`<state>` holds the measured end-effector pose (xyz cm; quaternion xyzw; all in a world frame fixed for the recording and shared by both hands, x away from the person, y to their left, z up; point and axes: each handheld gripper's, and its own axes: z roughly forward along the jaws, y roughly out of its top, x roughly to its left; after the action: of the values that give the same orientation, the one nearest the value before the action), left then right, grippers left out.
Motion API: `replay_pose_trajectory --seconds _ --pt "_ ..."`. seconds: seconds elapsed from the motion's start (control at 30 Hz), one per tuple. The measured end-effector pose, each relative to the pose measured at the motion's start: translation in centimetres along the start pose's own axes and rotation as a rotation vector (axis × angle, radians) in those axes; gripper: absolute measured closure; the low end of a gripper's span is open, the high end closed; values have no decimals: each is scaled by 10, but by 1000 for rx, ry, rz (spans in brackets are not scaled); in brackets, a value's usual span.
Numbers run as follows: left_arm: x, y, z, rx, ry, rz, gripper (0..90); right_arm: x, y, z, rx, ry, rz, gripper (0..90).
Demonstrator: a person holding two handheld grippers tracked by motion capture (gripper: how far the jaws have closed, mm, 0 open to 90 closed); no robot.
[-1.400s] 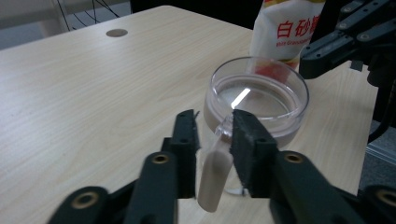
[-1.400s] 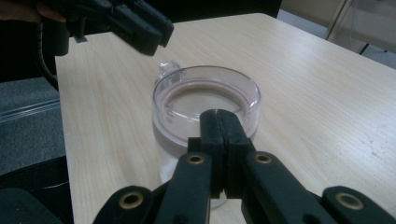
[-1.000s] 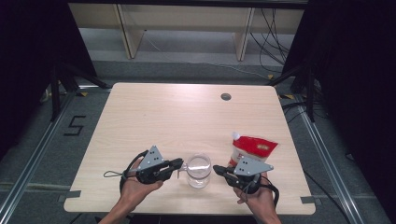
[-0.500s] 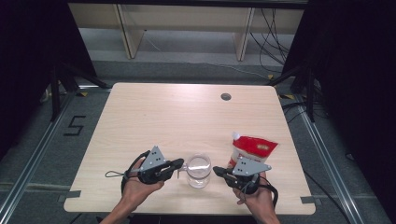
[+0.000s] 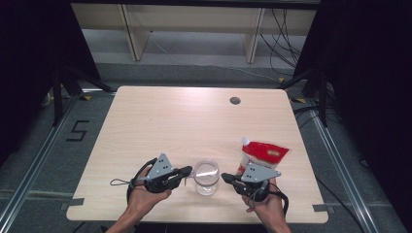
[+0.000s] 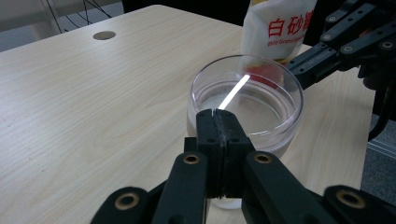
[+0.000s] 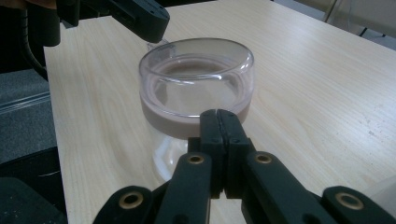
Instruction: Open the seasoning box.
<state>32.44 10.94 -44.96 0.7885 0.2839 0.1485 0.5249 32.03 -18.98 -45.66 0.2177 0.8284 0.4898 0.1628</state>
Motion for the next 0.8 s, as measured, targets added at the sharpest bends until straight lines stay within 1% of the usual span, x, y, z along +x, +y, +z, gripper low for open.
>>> replay_pose_trajectory --seconds 0.03,0.07,0.1,0.13,0.17,0.2,0.23,0.27,0.33,0.37,0.4,0.43,0.47,0.5,0.53,0.57,0.6,0.63,0.67,0.7,0.73,0.77,0.8 --pt "1 0 0 -1 1 17 884 0 0 0 7 0 0 900" --pt "2 0 0 -4 -1 18 884 0 0 1 9 0 -2 900" --pt "2 -1 -1 -6 7 7 884 1 -1 2 3 3 -1 900" --pt "3 -1 -1 -6 5 19 884 1 -1 2 11 3 -4 900" --pt "3 -1 -1 -5 7 21 884 2 -1 2 16 2 6 900" --pt "4 -2 -2 -5 10 24 884 1 -1 2 15 2 1 900" --pt "4 -3 -2 -8 16 4 883 3 -1 2 19 4 17 900" --pt "5 -3 -2 -10 9 14 883 1 -1 3 13 4 8 900" --pt "4 -4 -2 -12 12 -5 883 1 0 4 4 6 -2 900" --pt "3 -3 -2 -13 12 -15 881 2 1 4 0 9 1 900" --pt "3 -3 -2 -14 8 -13 880 2 2 3 -2 8 1 900" --pt "4 -3 -2 -14 7 2 879 2 3 3 -5 14 2 900" --pt "4 -3 -2 -13 8 0 880 2 5 4 -11 12 -4 900" --pt "4 -3 -2 -13 8 3 880 3 6 4 -11 10 1 900" --pt "4 -3 -2 -13 8 3 879 3 7 5 -11 12 -9 900" --pt "4 -3 -2 -13 9 2 879 3 7 6 -19 24 -9 900" --pt "4 -3 -2 -13 6 13 879 3 8 7 -24 19 -3 900" --pt "4 -3 -2 -14 7 0 879 3 8 6 -18 23 -8 900" --pt "4 -3 -2 -13 1 -5 870 4 9 7 -20 22 -2 900" --pt "5 -3 -2 -13 5 -13 842 6 10 7 -25 29 4 900" --pt "5 -4 -3 -19 6 -29 772 6 11 7 -25 28 -7 900" --pt "7 -3 -5 -13 14 -17 712 6 12 7 -24 26 -16 900" --pt "8 -4 -7 5 14 -1 667 6 13 9 -33 26 -17 900"
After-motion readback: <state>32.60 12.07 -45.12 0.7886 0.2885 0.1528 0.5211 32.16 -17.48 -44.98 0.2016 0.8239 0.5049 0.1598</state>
